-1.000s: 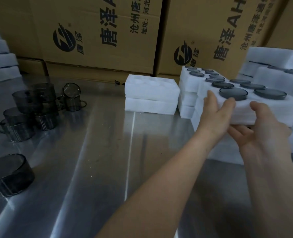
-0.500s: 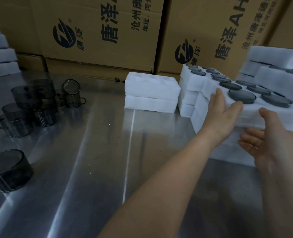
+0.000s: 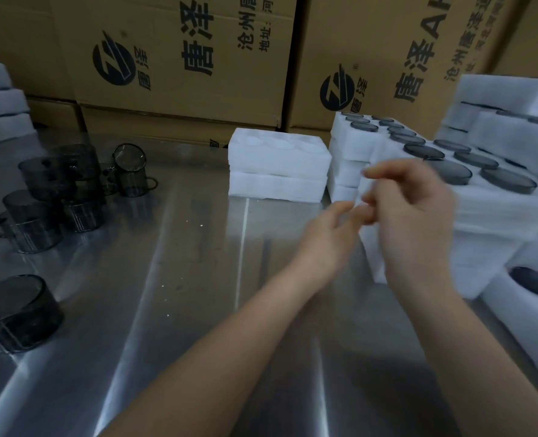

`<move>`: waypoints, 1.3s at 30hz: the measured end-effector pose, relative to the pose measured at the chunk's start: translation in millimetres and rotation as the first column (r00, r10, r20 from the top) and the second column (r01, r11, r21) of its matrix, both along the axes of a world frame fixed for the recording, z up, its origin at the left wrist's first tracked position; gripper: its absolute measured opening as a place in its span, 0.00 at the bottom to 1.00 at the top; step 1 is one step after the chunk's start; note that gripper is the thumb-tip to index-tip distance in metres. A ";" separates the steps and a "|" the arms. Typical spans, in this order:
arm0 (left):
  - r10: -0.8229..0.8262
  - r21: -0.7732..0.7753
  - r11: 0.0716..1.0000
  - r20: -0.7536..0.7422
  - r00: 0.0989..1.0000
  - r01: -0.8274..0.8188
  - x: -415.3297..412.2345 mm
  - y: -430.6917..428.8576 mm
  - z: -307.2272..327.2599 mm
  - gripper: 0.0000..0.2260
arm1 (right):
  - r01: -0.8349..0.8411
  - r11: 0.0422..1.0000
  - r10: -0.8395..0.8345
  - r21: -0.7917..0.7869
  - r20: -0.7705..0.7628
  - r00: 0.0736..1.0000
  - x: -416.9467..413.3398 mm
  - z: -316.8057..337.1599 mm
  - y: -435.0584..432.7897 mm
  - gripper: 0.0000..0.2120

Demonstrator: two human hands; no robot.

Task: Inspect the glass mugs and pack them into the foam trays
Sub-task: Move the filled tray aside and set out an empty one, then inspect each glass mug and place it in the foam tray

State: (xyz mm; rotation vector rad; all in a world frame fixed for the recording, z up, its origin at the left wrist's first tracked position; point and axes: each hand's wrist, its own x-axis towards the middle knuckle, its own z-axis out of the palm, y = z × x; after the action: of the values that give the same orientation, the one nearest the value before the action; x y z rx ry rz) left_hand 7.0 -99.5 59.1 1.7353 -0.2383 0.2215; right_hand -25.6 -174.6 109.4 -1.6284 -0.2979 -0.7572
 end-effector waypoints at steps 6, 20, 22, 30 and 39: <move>0.271 0.386 0.878 0.085 0.959 -0.282 -38.9 82.4 -31.4 0.14 | -0.151 0.802 0.010 -0.578 -0.240 0.971 89.3 -4.1 46.3 0.16; 0.070 0.601 0.798 -0.002 0.998 -0.055 -37.5 96.1 -43.2 0.10 | -0.160 0.487 -0.222 -0.859 -0.298 0.928 210.4 -22.6 49.5 0.32; 0.068 0.638 0.768 0.016 0.998 -0.062 -36.8 95.0 -43.5 0.08 | -0.104 0.474 -0.266 -0.874 -0.254 0.930 211.1 -19.4 47.9 0.27; 0.058 0.630 0.775 0.012 0.998 -0.052 -40.3 96.7 -41.7 0.08 | 0.164 0.420 -0.377 -0.893 -0.007 0.926 184.3 -13.1 46.7 0.12; 0.156 0.658 0.719 0.163 0.974 -0.225 -70.5 105.6 -11.9 0.09 | 0.207 0.456 -0.233 -0.865 0.109 0.966 67.6 -34.1 17.8 0.13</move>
State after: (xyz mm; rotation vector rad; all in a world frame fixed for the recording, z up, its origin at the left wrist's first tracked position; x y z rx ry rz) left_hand -63.5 6.1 47.2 2.4907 -0.2230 0.4090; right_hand 42.0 -156.8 75.3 -2.7186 -0.5163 -0.8301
